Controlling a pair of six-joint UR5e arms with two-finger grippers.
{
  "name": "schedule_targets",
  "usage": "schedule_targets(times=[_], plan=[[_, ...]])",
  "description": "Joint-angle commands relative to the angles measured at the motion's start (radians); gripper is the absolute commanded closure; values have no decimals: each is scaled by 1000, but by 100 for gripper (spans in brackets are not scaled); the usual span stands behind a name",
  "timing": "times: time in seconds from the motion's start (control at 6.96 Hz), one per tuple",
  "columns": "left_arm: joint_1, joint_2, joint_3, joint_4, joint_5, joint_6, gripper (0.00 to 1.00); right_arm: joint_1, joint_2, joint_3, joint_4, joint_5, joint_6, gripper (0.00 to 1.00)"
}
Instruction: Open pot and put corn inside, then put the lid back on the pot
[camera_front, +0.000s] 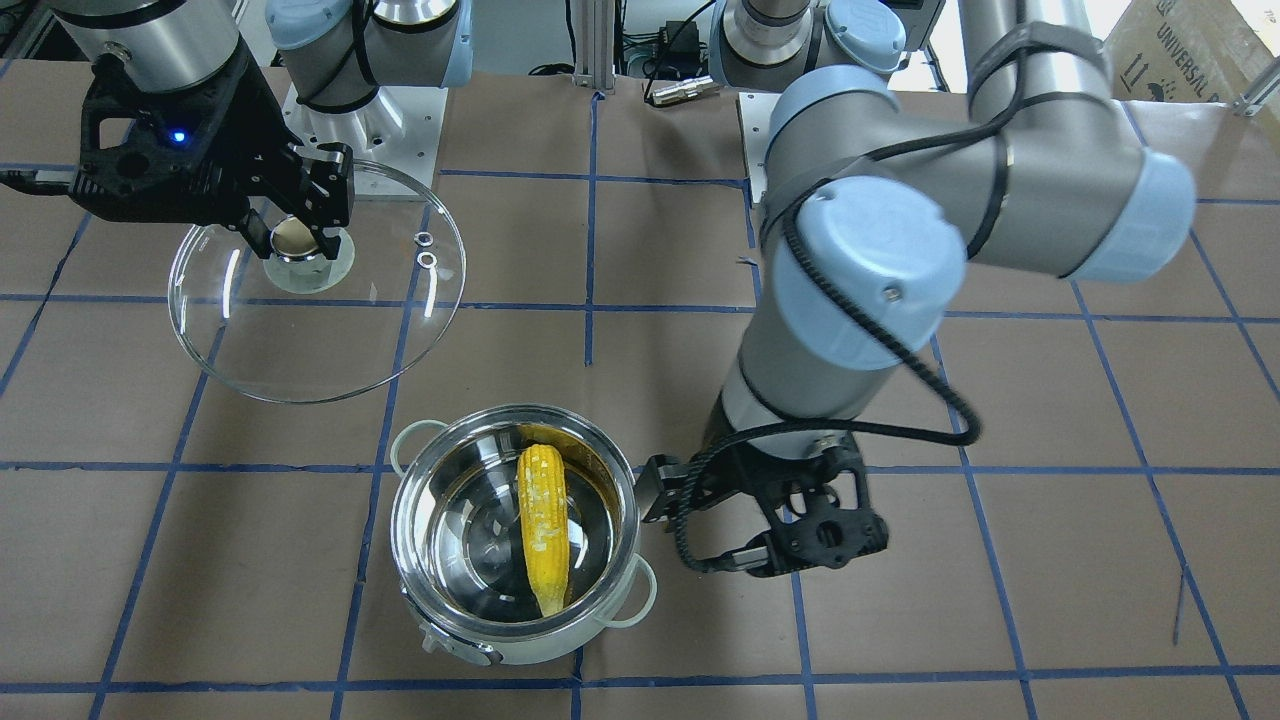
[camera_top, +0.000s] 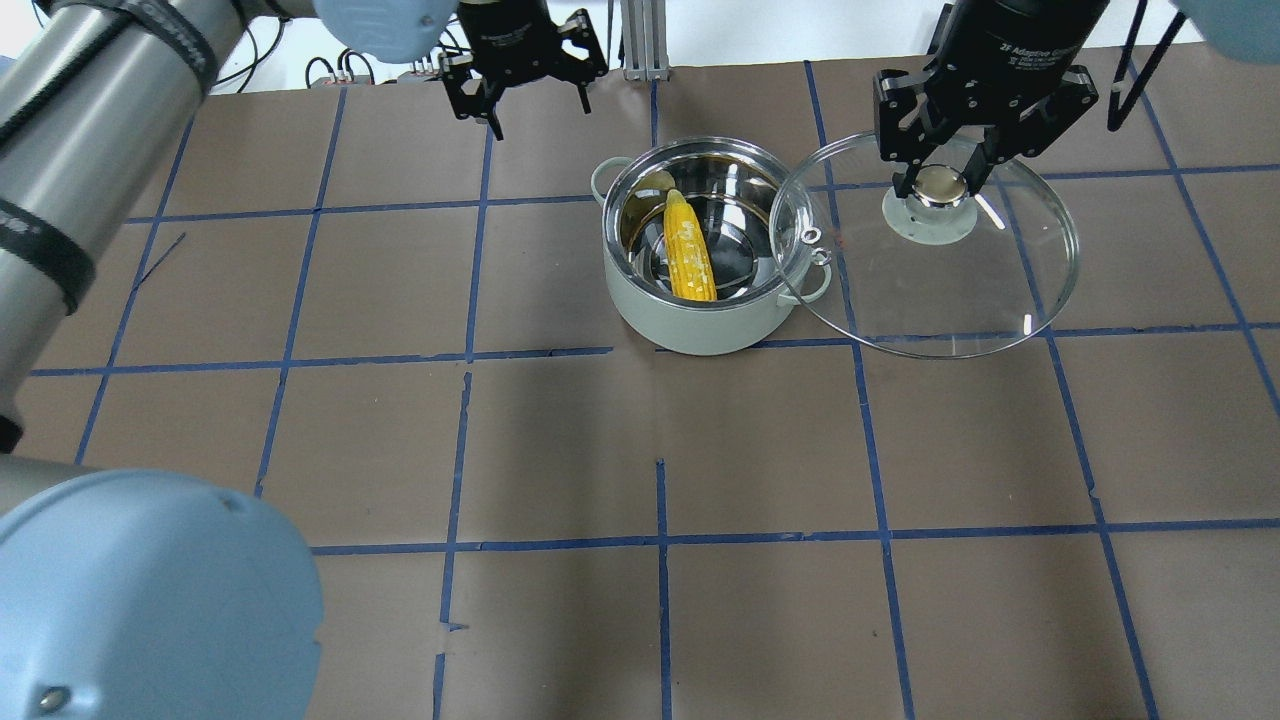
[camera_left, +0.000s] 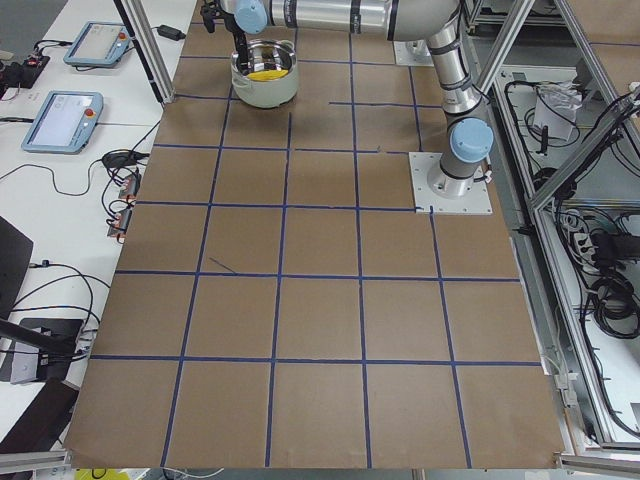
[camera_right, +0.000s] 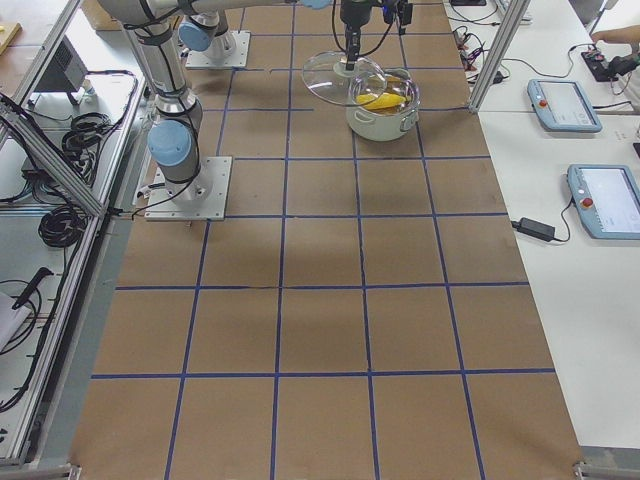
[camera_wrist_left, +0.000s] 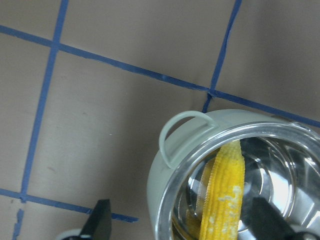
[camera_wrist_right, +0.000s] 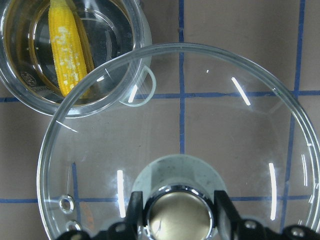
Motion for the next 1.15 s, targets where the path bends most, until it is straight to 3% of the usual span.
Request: schedule_targets(times=[0.0, 0.29, 0.43, 1.01], plan=[[126, 116, -115, -46, 4, 203, 0, 5, 0, -1, -11, 2, 0, 65], [167, 263, -320, -25, 66, 258, 0, 12, 2, -2, -40, 11, 2, 65], [188, 307, -369, -20, 70, 281, 0, 16, 8, 2, -57, 25, 5, 65], [202, 346, -411, -20, 58, 296, 0, 47, 32, -4, -67, 49, 3, 65]])
